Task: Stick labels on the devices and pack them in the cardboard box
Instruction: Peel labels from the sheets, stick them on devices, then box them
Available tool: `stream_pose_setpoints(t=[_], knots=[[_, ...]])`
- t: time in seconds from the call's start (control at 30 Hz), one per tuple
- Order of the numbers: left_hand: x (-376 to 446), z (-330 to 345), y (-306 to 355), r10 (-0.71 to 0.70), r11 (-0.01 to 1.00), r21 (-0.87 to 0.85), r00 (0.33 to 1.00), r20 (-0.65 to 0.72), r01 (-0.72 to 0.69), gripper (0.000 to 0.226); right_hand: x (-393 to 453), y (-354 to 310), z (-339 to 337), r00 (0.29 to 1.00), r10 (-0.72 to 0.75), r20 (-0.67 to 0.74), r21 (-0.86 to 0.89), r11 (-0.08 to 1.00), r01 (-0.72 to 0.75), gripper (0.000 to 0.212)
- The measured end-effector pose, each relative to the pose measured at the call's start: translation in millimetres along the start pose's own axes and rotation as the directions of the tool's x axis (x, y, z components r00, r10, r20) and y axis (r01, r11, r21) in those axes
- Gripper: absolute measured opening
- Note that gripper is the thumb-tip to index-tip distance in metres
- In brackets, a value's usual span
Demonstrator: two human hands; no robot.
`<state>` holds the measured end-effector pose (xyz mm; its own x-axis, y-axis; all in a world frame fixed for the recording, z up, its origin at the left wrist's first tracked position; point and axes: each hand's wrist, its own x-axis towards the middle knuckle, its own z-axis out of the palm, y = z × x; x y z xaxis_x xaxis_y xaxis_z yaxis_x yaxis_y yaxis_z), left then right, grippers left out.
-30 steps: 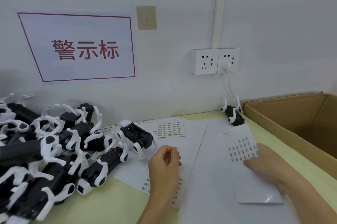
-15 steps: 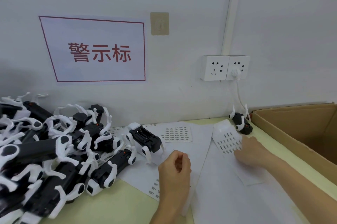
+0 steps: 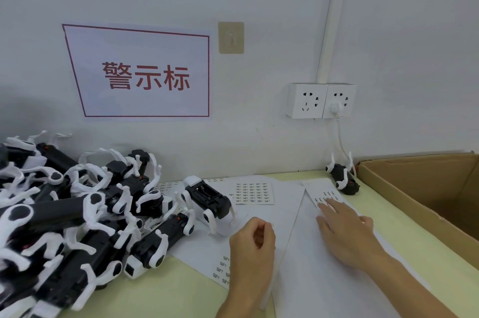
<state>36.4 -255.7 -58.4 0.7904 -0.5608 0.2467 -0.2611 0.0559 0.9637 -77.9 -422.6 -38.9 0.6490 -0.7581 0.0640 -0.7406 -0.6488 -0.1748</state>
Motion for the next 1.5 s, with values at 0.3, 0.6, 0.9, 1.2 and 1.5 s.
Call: stream_pose_setpoints(t=[0.3,0.6,0.9,1.2,1.5], knots=[[2,-3,5,-0.046,0.998,-0.048,0.997,-0.058,0.044,0.023,-52,-92,-6,0.978,0.079,-0.194,0.811,0.573,0.114,0.014],[1,-5,5,-0.020,0.998,-0.060,0.988,-0.151,0.011,0.020,-73,-115,12,0.973,0.105,-0.207,0.874,0.466,0.135,0.031],[-1,-7,9,0.034,0.989,-0.139,0.993,-0.111,-0.049,0.027,-74,-116,14,0.983,0.056,-0.176,0.924,0.354,0.145,0.043],[2,-9,8,-0.085,0.983,-0.161,0.996,0.035,0.090,0.017,-57,-92,16,0.988,0.155,0.018,0.992,0.120,-0.036,0.015],[3,-9,5,-0.059,0.995,-0.079,0.997,0.044,0.062,0.015,-54,-89,21,0.988,0.149,-0.027,0.975,0.221,-0.007,0.015]])
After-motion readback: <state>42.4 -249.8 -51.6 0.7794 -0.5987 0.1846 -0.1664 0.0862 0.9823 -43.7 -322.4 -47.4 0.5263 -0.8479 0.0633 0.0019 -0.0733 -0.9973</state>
